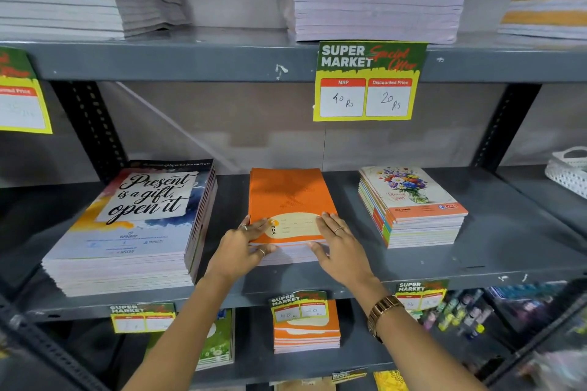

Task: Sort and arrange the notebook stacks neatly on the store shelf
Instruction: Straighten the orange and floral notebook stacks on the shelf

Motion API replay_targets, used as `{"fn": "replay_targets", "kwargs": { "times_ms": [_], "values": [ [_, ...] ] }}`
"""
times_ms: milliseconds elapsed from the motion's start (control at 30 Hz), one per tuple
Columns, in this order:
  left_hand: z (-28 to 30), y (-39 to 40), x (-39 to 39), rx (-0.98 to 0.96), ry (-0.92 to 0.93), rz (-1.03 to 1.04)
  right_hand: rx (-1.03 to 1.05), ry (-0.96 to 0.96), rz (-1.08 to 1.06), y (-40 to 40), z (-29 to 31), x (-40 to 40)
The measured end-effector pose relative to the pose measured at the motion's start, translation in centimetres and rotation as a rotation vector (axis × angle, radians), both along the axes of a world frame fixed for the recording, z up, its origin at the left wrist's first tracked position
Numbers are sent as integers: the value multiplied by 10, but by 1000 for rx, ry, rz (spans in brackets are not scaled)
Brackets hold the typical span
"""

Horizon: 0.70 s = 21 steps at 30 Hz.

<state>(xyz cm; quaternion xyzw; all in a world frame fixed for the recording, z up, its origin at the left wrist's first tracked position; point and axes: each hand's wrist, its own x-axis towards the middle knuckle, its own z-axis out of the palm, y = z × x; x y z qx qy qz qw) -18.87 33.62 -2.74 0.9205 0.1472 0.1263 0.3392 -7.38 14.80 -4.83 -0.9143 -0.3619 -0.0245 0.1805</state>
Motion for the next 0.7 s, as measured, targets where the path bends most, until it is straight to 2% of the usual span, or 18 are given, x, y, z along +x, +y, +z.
{"fn": "replay_targets", "kwargs": {
  "times_ms": [233, 700],
  "values": [
    [-3, 4, -1, 49, -30, -11, -30, -1, 2, -2, 4, -3],
    [-5, 4, -2, 1, -56, 10, -39, -37, -4, -1, 4, -2]
  ]
}}
